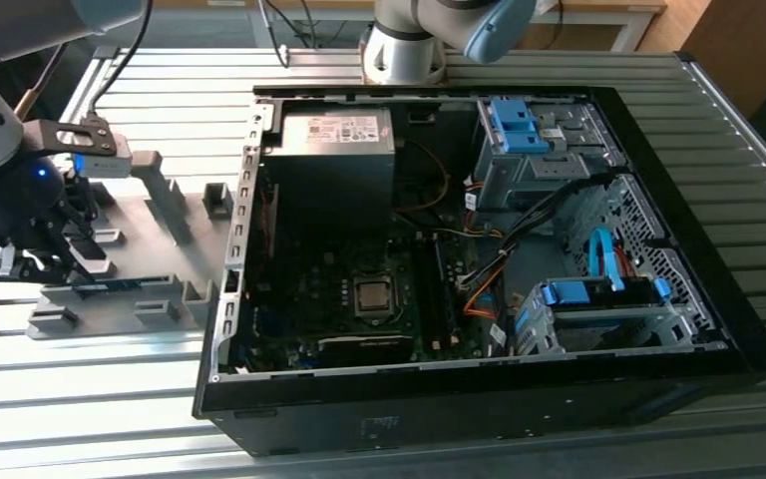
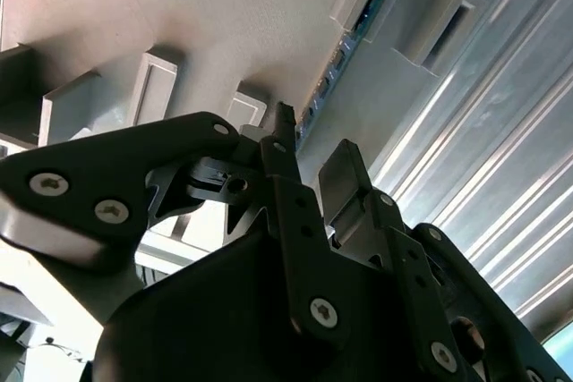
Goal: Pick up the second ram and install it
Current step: 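Pick up the second ram and move it above second insertion slot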
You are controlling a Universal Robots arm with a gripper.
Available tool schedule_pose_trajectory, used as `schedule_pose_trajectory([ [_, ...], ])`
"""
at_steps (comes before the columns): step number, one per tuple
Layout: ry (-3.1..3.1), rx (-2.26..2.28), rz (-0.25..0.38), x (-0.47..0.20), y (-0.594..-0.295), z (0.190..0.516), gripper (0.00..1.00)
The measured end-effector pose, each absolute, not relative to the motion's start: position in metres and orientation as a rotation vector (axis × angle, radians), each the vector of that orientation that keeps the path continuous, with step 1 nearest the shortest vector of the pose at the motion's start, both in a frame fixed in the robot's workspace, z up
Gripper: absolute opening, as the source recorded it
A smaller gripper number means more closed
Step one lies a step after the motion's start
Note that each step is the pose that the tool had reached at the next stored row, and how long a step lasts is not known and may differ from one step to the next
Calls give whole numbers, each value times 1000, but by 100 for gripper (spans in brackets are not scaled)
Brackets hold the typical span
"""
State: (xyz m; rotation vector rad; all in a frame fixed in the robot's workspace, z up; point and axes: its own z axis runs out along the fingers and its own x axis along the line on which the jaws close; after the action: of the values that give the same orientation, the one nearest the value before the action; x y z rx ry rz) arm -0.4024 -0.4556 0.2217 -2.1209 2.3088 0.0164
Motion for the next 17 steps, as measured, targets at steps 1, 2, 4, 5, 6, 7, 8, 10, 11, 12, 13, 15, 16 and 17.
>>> schedule_pose_trajectory([
  [1, 2307, -2122, 16, -402, -456, 220, 38],
  [2, 2306, -2123, 16, -402, -457, 219, 38],
  [4, 2305, -2124, 15, -402, -457, 216, 38],
  [5, 2304, -2125, 15, -402, -457, 215, 38],
  [6, 2300, -2127, 14, -402, -457, 214, 38],
  [7, 2296, -2131, 13, -402, -457, 213, 38],
  [8, 2291, -2134, 11, -402, -457, 212, 38],
  [10, 2288, -2134, 3, -403, -457, 210, 38],
  [11, 2287, -2133, 0, -404, -457, 210, 38],
  [12, 2286, -2132, -2, -404, -457, 209, 38],
  [13, 2285, -2132, -4, -404, -457, 209, 38],
  [15, 2284, -2131, -6, -404, -457, 208, 38],
  [16, 2285, -2131, -6, -404, -457, 207, 38],
  [17, 2284, -2131, -6, -404, -457, 207, 38],
])
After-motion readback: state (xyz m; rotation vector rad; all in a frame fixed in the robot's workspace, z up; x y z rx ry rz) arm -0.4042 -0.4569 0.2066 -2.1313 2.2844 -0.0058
